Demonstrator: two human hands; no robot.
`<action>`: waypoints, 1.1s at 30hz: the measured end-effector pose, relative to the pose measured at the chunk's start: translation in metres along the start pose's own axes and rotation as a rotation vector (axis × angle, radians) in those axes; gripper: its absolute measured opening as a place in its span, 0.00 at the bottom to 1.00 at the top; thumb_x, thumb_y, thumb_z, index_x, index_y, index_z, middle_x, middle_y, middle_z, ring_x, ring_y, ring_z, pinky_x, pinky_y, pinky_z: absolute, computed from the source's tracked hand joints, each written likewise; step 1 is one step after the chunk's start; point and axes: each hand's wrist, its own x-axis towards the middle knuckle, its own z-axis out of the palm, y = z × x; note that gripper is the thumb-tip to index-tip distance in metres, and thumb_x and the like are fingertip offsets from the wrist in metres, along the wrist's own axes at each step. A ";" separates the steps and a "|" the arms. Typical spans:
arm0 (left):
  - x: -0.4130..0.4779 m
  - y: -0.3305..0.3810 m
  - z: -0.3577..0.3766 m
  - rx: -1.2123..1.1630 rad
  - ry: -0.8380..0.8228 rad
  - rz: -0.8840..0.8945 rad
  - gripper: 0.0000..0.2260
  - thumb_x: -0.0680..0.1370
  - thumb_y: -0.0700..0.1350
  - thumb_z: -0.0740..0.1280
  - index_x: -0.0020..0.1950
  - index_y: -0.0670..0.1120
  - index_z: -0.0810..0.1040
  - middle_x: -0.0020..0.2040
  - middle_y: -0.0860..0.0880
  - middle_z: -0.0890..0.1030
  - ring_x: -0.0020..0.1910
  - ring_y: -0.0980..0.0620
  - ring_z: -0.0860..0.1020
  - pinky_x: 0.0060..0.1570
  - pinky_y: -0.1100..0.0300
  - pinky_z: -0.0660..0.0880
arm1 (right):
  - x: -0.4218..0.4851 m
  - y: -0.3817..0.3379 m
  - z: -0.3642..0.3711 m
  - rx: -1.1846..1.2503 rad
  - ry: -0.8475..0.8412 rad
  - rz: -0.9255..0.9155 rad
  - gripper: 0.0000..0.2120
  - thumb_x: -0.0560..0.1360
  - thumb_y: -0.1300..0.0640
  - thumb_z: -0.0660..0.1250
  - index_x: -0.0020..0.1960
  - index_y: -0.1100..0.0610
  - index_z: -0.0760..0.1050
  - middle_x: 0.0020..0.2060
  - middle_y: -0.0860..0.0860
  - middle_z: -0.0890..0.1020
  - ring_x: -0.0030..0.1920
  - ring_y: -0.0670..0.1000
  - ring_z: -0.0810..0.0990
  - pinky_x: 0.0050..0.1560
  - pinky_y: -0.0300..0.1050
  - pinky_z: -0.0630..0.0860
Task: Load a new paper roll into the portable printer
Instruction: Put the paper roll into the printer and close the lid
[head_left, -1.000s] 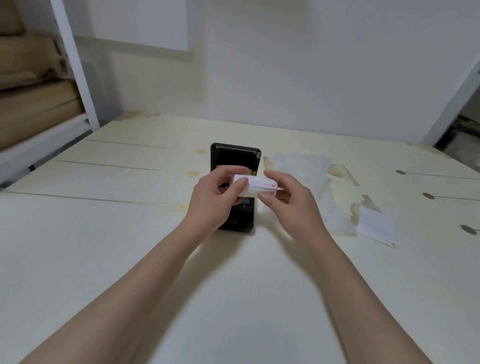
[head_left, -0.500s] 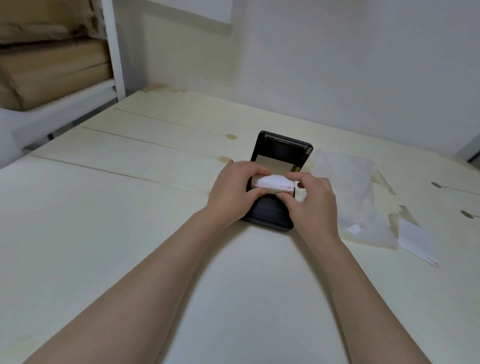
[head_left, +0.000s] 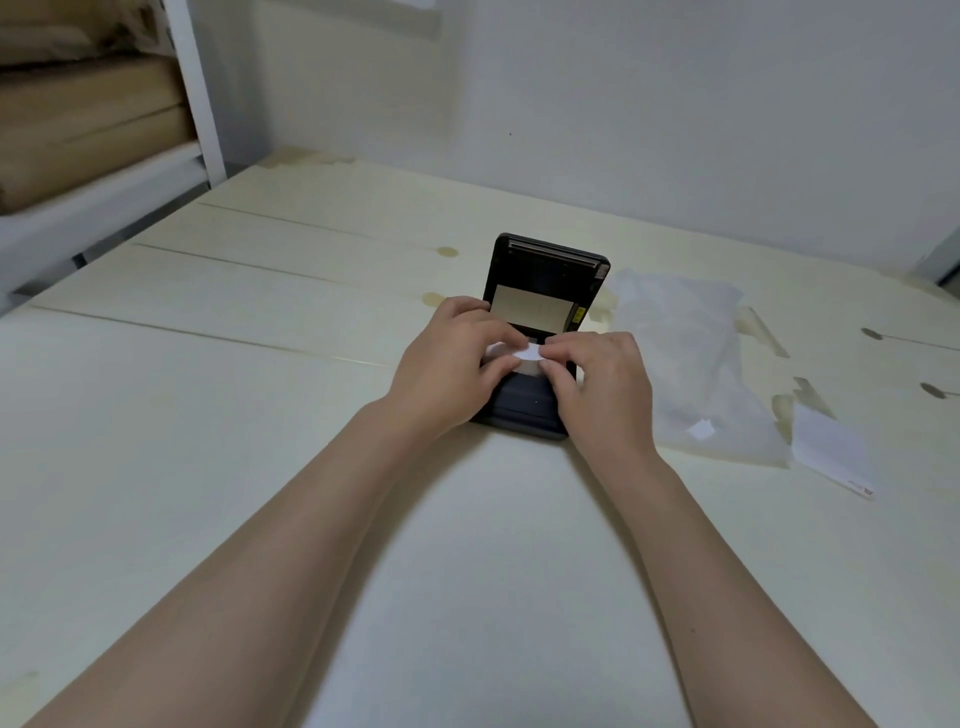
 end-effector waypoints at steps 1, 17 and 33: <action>0.000 0.001 -0.002 0.005 -0.024 0.003 0.13 0.78 0.51 0.68 0.61 0.53 0.80 0.60 0.57 0.81 0.71 0.55 0.64 0.63 0.55 0.71 | 0.000 0.001 0.000 0.003 0.002 0.003 0.05 0.74 0.59 0.69 0.46 0.54 0.84 0.46 0.46 0.85 0.53 0.52 0.73 0.46 0.32 0.62; -0.025 0.010 0.004 0.157 -0.169 0.124 0.40 0.70 0.56 0.75 0.77 0.46 0.63 0.78 0.49 0.64 0.81 0.47 0.47 0.77 0.43 0.45 | -0.006 0.013 -0.003 0.087 -0.123 0.019 0.07 0.78 0.57 0.62 0.48 0.52 0.79 0.62 0.49 0.79 0.64 0.46 0.72 0.58 0.40 0.70; -0.037 0.021 -0.001 0.351 -0.195 0.127 0.33 0.77 0.63 0.63 0.75 0.46 0.64 0.80 0.52 0.58 0.81 0.50 0.44 0.76 0.40 0.39 | -0.024 0.014 -0.037 -0.008 -0.448 -0.202 0.09 0.80 0.62 0.57 0.48 0.58 0.76 0.58 0.48 0.80 0.77 0.46 0.54 0.69 0.39 0.61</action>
